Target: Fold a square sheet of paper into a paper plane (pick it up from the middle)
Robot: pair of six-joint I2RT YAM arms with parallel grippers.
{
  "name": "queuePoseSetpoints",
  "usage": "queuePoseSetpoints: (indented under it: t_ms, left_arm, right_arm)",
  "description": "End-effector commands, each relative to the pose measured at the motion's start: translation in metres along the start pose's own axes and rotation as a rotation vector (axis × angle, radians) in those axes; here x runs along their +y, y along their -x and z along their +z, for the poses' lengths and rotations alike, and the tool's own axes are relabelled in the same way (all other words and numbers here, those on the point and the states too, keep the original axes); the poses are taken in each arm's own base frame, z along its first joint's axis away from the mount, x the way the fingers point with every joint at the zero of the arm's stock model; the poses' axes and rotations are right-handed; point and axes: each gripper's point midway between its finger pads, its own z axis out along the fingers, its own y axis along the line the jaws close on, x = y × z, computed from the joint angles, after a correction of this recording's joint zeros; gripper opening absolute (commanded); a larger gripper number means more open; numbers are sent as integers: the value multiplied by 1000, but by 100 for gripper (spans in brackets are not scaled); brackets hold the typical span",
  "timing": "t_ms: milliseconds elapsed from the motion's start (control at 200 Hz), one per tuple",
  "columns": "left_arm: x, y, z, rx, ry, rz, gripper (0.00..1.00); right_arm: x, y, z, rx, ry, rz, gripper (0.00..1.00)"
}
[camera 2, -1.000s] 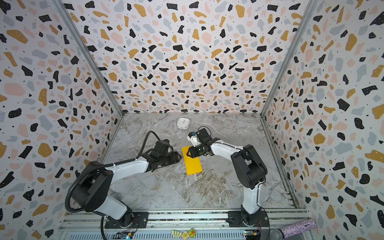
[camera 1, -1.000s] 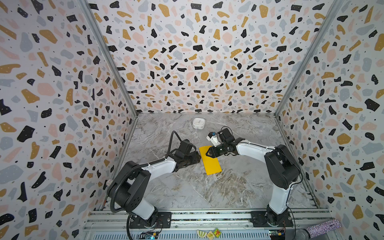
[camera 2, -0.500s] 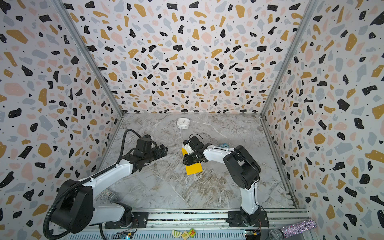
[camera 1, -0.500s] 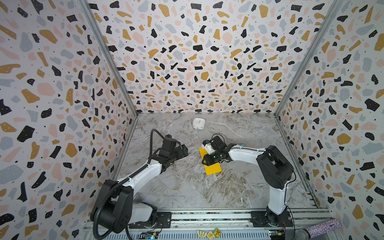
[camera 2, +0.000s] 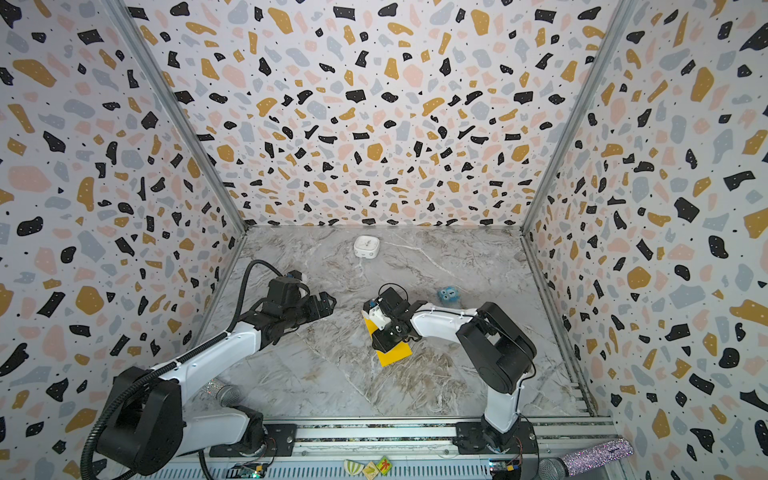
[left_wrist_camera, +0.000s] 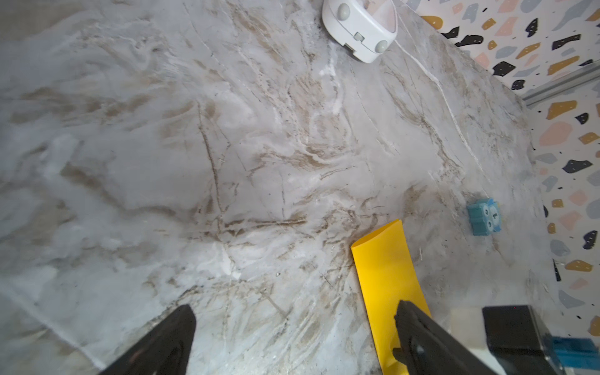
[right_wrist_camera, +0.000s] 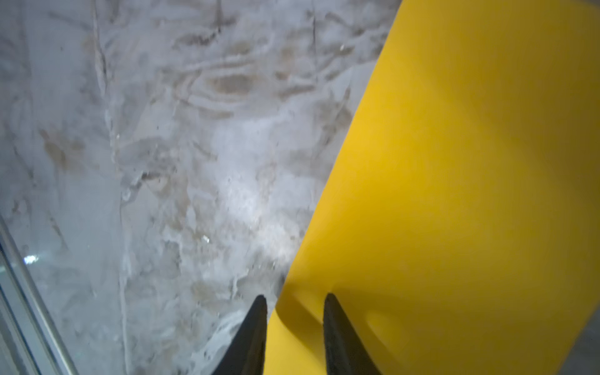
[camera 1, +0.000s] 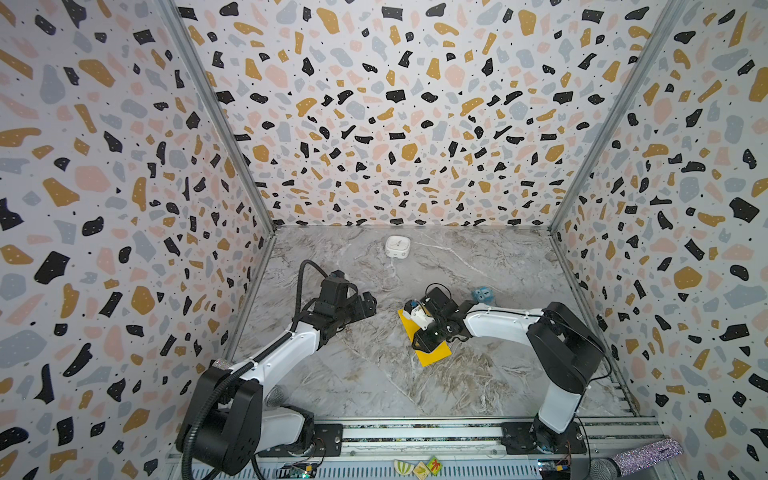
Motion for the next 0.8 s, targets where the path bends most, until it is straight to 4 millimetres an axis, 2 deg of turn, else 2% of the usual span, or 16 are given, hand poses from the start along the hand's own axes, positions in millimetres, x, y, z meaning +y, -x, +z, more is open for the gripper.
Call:
queuePoseSetpoints:
  t_ms: [0,110,240,295,416,591,796]
  left_arm:
    - [-23,-1,2,4,-142,25,98]
    - [-47,-8,5,34,-296,9,95]
    - [-68,-23,12,88,-387,18,86]
    - [-76,-34,18,131,-407,24,79]
    - [-97,-42,28,156,-474,48,58]
    - [-104,-54,46,202,-473,64,36]
    - [-98,-66,67,261,-452,81,24]
  right_arm:
    - [1,19,-28,-87,-45,2,34]
    - [5,31,-39,-186,-70,113,34]
    - [5,23,-38,-213,-107,240,30]
    - [6,20,-37,-223,-102,275,27]
    - [10,18,-32,-227,-72,324,22]
    - [10,27,-25,-227,-63,363,16]
    - [8,33,-18,-239,-55,375,12]
